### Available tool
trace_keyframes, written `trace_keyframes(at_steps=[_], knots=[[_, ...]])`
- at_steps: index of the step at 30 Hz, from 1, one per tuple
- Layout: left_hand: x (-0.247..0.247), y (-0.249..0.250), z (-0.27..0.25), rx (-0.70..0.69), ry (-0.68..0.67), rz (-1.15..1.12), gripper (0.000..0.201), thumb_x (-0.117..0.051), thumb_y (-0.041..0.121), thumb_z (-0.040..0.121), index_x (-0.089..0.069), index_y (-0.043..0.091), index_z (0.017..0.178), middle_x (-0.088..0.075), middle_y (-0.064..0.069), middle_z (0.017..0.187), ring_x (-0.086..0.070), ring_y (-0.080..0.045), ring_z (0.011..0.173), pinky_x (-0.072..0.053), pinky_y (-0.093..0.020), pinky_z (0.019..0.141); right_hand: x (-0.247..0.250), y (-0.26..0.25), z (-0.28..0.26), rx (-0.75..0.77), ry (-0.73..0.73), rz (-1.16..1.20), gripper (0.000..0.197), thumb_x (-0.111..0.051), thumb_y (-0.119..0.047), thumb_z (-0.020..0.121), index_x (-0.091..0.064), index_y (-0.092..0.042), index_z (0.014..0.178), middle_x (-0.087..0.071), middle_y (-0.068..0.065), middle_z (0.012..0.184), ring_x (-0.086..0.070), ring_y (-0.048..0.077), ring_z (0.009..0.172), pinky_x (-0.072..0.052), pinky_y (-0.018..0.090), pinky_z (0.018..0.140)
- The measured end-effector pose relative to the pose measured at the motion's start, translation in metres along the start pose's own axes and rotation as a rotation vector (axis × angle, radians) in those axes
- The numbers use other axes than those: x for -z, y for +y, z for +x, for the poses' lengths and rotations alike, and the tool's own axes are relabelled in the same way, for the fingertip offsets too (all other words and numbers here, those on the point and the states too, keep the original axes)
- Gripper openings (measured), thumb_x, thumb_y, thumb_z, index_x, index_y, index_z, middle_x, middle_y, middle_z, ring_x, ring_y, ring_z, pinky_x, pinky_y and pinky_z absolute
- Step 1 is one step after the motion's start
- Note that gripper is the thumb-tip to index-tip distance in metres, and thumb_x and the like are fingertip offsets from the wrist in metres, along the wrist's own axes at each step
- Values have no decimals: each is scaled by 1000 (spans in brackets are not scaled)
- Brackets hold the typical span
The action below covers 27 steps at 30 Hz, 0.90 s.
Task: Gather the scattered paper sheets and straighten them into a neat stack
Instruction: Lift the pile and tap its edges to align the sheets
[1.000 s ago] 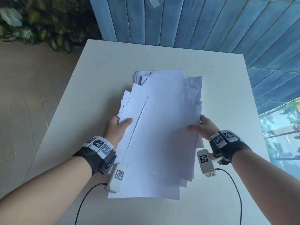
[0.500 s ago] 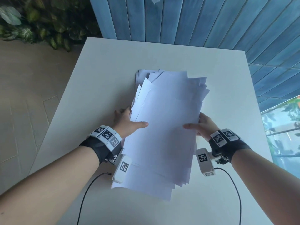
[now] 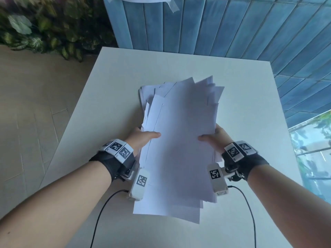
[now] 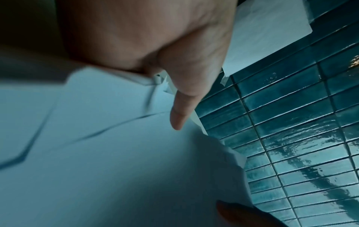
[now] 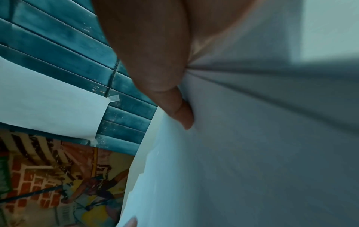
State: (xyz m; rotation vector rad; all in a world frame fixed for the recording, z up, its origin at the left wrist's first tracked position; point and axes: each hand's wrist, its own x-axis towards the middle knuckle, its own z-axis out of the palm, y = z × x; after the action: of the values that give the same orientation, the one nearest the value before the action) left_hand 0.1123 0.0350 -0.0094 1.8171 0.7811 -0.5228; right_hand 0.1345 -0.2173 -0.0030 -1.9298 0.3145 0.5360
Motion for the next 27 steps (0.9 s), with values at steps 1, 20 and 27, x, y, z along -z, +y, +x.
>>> trace_keyframes(at_steps=[1,20,27], knots=[[3,-2,2,8,-20,-8,97,-84,37,67,-34,3,143,-44,-5,146,-44,-23,133,-38,-33,106,4,1,0,-32,-9,18,39,-72,-1,71,-63,-11,107,-70,11,102,-66,31,95,-52,46,92],[46,7,-15,-60,-332,-84,88,-94,40,41,-57,14,117,-54,5,134,-39,-16,133,-14,-48,119,41,-16,-26,-24,-147,428,31,-72,3,74,-65,1,104,-67,19,97,-67,30,77,-56,45,74],[26,13,-22,-396,-33,54,54,-88,37,64,-58,8,98,-50,-1,91,-50,-17,83,-39,-24,73,44,-15,-26,154,34,49,26,-78,3,68,-69,-5,91,-72,15,91,-68,26,82,-52,37,78]])
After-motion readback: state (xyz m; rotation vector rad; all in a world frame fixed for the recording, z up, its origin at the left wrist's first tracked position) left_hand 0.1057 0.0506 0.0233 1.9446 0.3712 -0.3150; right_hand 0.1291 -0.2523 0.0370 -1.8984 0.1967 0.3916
